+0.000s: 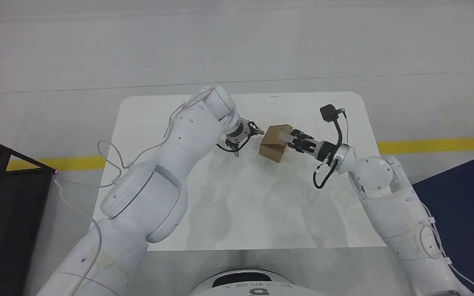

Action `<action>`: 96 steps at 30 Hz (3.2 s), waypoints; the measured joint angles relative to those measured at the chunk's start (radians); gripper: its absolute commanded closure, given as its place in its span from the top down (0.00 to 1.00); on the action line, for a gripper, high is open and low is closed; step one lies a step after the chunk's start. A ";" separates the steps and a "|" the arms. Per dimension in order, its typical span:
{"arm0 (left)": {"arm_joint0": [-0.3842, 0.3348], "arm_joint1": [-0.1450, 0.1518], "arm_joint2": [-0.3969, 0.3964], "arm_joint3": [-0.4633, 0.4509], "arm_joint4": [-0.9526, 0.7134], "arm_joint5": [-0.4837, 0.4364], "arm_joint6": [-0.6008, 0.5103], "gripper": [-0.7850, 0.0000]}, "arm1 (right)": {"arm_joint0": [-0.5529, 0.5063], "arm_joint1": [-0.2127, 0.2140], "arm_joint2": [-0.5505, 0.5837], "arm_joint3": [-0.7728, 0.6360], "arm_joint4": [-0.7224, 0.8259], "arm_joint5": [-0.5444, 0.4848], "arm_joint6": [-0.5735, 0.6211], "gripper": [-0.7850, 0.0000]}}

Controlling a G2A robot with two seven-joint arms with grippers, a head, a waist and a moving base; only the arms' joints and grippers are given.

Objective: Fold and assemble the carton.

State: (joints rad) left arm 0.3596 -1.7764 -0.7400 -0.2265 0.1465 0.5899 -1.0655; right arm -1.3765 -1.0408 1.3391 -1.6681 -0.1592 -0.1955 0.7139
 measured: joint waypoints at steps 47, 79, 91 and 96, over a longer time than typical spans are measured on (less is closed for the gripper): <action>0.006 -0.009 -0.039 0.033 -0.020 -0.088 -0.058 1.00 | -0.095 0.018 0.019 -0.296 -0.386 0.197 0.028 0.47; 0.003 0.001 -0.093 0.000 -0.069 -0.173 0.003 1.00 | 0.024 -0.005 -0.106 -0.245 -0.537 0.327 0.061 0.42; 0.007 0.004 -0.100 -0.030 -0.064 -0.199 0.003 1.00 | 0.026 -0.010 -0.101 -0.205 -0.514 0.318 0.057 0.34; 0.008 0.001 -0.096 -0.046 -0.058 -0.194 0.001 1.00 | 0.019 -0.011 -0.091 -0.186 -0.495 0.309 0.051 0.31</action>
State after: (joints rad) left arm 0.3671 -1.7757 -0.8364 -0.2726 0.0885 0.3956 -1.0649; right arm -1.3571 -1.0518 1.2482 -1.8546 -0.6538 0.1136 0.7648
